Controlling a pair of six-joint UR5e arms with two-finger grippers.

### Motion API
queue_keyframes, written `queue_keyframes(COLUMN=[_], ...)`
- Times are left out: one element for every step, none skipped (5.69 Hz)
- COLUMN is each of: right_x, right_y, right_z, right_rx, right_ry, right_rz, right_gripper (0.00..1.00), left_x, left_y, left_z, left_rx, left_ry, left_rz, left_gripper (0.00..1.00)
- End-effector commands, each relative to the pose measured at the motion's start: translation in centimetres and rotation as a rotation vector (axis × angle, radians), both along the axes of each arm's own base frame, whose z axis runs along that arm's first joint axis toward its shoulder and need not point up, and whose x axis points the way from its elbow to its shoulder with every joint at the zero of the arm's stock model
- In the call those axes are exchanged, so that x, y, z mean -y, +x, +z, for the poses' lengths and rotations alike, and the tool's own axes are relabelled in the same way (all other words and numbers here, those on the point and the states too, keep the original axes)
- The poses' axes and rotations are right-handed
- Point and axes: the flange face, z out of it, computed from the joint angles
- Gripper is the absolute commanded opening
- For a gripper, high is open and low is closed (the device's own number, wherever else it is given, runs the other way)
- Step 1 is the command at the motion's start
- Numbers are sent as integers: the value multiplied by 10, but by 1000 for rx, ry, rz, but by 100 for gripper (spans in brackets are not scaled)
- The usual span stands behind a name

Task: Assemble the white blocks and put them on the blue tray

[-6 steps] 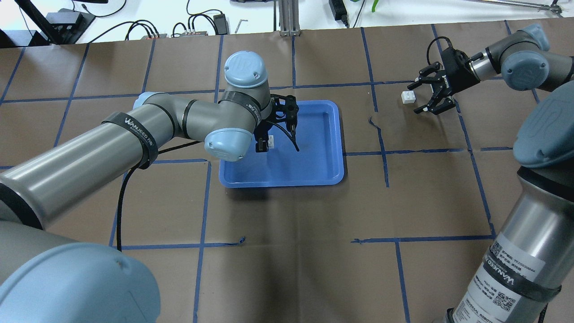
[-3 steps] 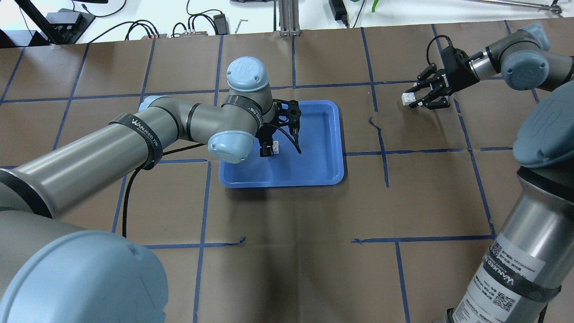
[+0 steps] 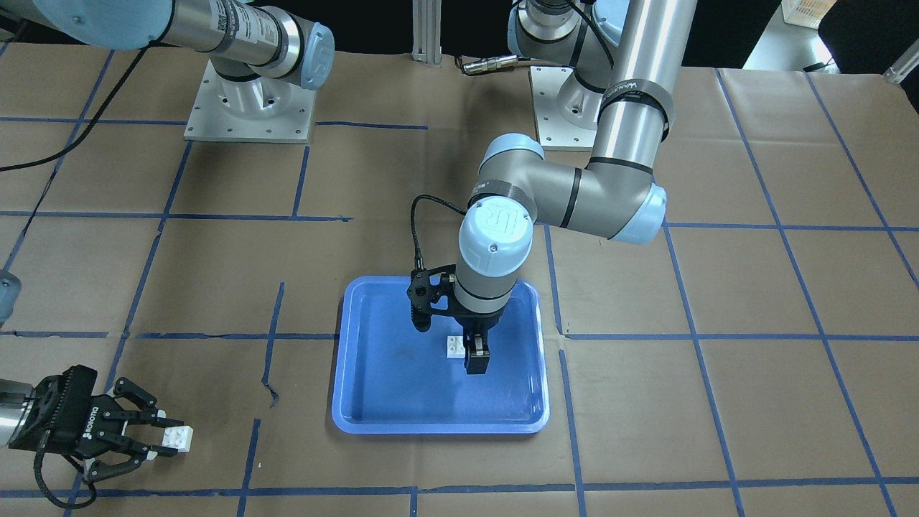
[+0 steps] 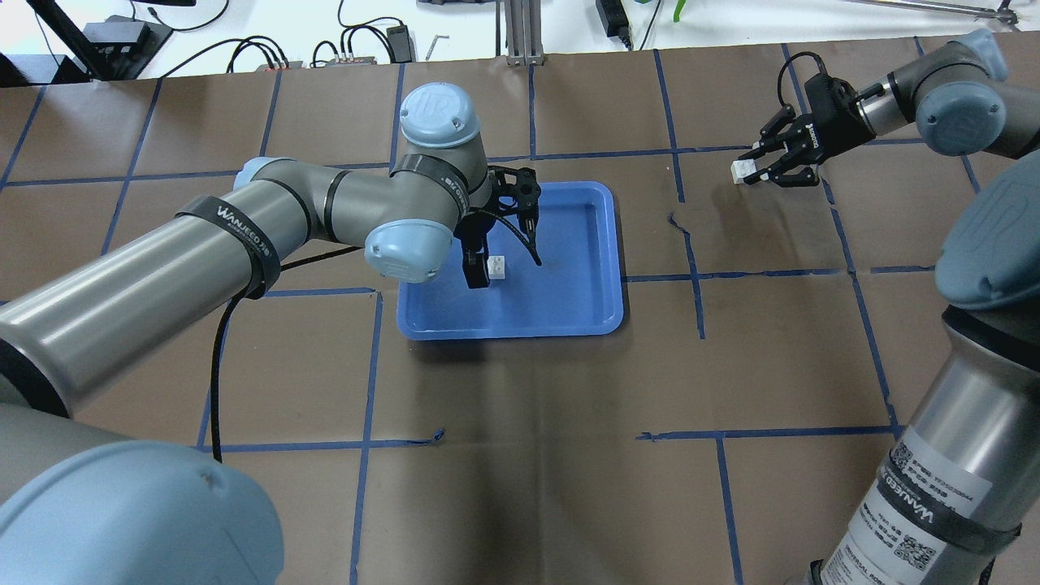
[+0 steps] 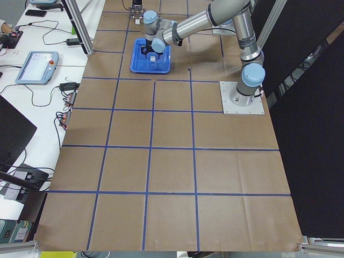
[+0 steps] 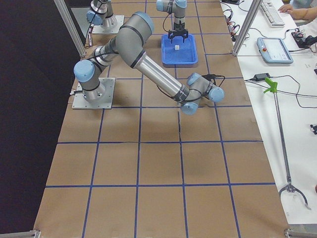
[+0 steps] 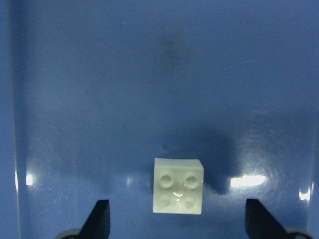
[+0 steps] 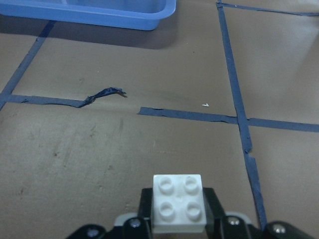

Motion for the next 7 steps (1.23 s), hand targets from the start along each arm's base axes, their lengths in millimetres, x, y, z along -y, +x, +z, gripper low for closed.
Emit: queue_keyframes(right_x=[-16, -41, -64, -75, -83, -96, -113], right_y=[21, 51, 93, 131, 169, 219, 260], right_z=[65, 69, 76, 78, 68, 57, 49], right_rx=[-22, -5, 29, 43, 26, 19, 24], right_ry=[-38, -13, 2, 2, 8, 30, 8], right_rz=[11, 32, 46, 6, -33, -83, -142], right_gripper=[27, 26, 26, 26, 26, 26, 26], left_x=[-27, -50, -80, -103, -114, -114, -115], left_y=[31, 64, 84, 92, 93, 92, 94], left_z=[111, 172, 214, 242, 249, 250, 259], left_rx=[19, 18, 25, 26, 26, 25, 20], left_ry=[67, 72, 82, 69, 86, 69, 42], left_rz=[42, 91, 117, 126, 175, 340, 653], left_gripper=[99, 99, 99, 99, 99, 99, 99])
